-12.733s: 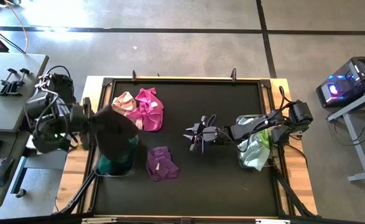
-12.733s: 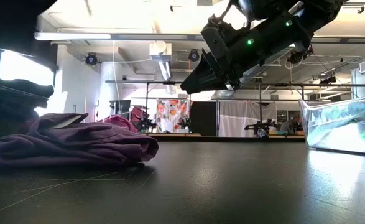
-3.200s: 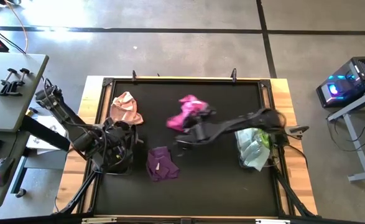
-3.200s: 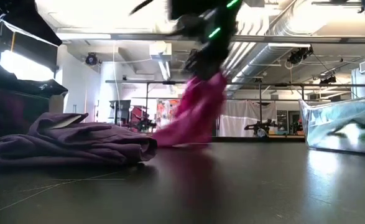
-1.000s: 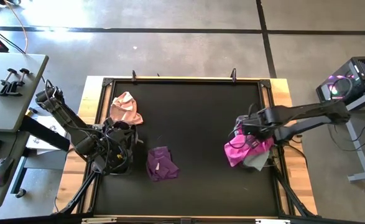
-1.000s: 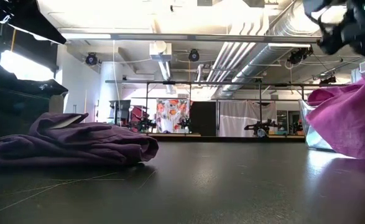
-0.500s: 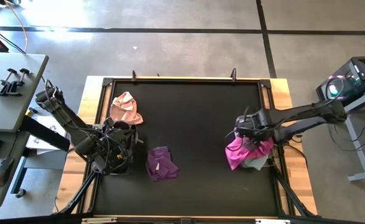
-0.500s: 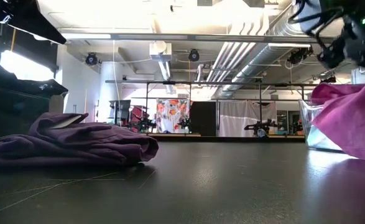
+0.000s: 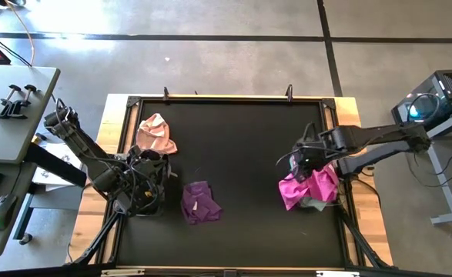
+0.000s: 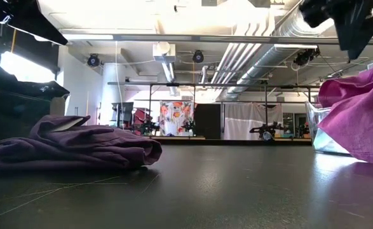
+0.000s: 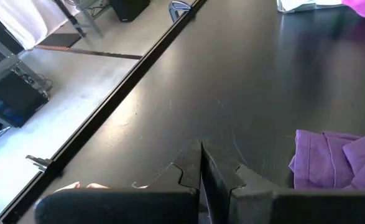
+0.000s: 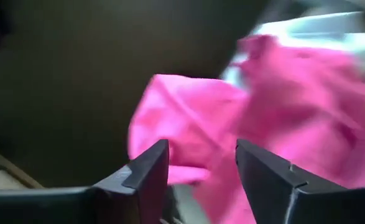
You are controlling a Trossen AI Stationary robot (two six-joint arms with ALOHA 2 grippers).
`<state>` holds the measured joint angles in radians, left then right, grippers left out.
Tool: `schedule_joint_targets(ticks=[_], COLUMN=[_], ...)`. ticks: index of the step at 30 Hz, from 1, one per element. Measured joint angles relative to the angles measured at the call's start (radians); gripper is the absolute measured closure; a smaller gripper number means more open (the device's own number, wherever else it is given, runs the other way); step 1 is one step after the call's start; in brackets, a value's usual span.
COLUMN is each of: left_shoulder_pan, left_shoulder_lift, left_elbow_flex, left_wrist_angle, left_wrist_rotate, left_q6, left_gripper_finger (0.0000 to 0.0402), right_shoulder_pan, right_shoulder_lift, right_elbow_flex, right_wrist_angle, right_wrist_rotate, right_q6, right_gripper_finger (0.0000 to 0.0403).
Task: Sort towels by color in basket
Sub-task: Put the pink towel into the right transparent bin
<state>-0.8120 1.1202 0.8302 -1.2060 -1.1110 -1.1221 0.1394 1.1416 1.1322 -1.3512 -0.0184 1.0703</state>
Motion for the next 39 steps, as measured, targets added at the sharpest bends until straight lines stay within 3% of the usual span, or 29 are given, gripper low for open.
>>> schedule_joint_targets(ticks=[4, 10, 13, 19, 23, 32, 35, 39], left_shoulder_pan=[0.0, 0.0, 0.0, 0.0, 0.0, 0.0, -0.001, -0.001], left_shoulder_lift=[0.0, 0.0, 0.0, 0.0, 0.0, 0.0, 0.0, 0.0], left_elbow_flex=[0.0, 0.0, 0.0, 0.0, 0.0, 0.0, 0.0, 0.0], left_wrist_angle=[0.0, 0.001, 0.0, 0.001, 0.002, 0.002, 0.003, 0.003], left_wrist_rotate=[0.0, 0.0, 0.0, -0.002, -0.001, 0.002, 0.007, 0.009], left_q6=[0.0, 0.0, 0.0, 0.0, -0.002, -0.008, -0.021, -0.019], left_gripper_finger=[0.0401, 0.0401, 0.0401, 0.0401, 0.0401, 0.0401, 0.0401, 0.0401], right_shoulder_pan=[-0.006, -0.033, -0.035, -0.035, -0.029, 0.049, 0.094, 0.15], right_shoulder_lift=[0.027, 0.1, 0.123, 0.148, 0.145, 0.142, 0.141, 0.147], right_elbow_flex=[-0.119, -0.255, -0.325, -0.427, -0.367, -0.062, -0.014, -0.035], right_wrist_angle=[0.141, 0.02, 0.041, 0.188, 0.12, -0.196, -0.099, 0.236], right_wrist_rotate=[-0.035, 0.133, 0.14, 0.11, 0.131, 0.242, 0.292, 0.281], right_q6=[-0.032, 0.158, 0.232, 0.206, 0.21, 0.332, 0.238, -0.073], right_gripper_finger=[0.0234, 0.0265, 0.0276, 0.0281, 0.0281, 0.0281, 0.0281, 0.0281])
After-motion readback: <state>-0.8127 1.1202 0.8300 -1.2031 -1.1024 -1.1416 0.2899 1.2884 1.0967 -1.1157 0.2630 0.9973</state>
